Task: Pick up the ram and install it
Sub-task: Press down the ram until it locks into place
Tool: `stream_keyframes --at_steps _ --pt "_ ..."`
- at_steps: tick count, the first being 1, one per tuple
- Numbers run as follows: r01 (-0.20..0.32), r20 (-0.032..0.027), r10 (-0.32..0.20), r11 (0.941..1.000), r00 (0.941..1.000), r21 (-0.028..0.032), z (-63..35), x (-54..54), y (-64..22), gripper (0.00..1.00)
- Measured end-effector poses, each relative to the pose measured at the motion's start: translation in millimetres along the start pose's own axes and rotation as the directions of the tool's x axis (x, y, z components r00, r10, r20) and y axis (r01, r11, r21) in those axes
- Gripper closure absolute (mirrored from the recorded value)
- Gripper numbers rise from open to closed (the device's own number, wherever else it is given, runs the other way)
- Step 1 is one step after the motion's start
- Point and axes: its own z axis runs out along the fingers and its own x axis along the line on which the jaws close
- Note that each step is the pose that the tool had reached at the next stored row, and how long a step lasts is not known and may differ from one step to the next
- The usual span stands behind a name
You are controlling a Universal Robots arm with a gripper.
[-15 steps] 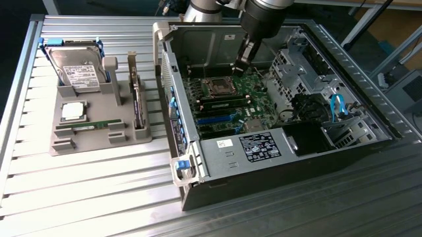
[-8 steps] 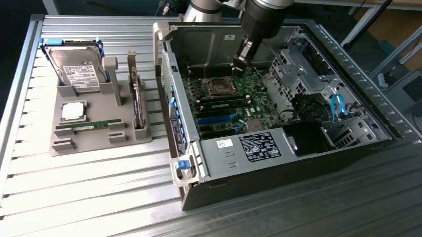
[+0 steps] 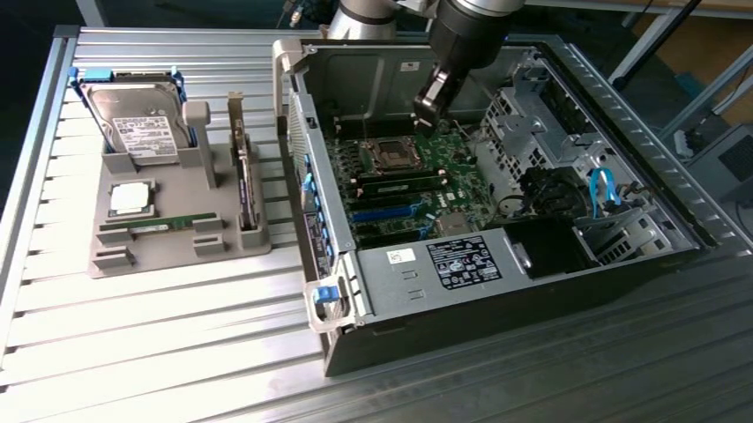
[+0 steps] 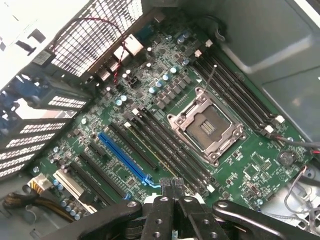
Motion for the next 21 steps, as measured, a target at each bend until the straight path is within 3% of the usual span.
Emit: stream_keyframes --at_steps 11,21 --pt "-0.094 0.0013 0.094 0.9956 0.9956 0.0006 0.0 0.0 0.0 0.9" --pt "-0.199 0.0028 0.199 0.98 0.98 0.0012 0.0 0.0 0.0 0.9"
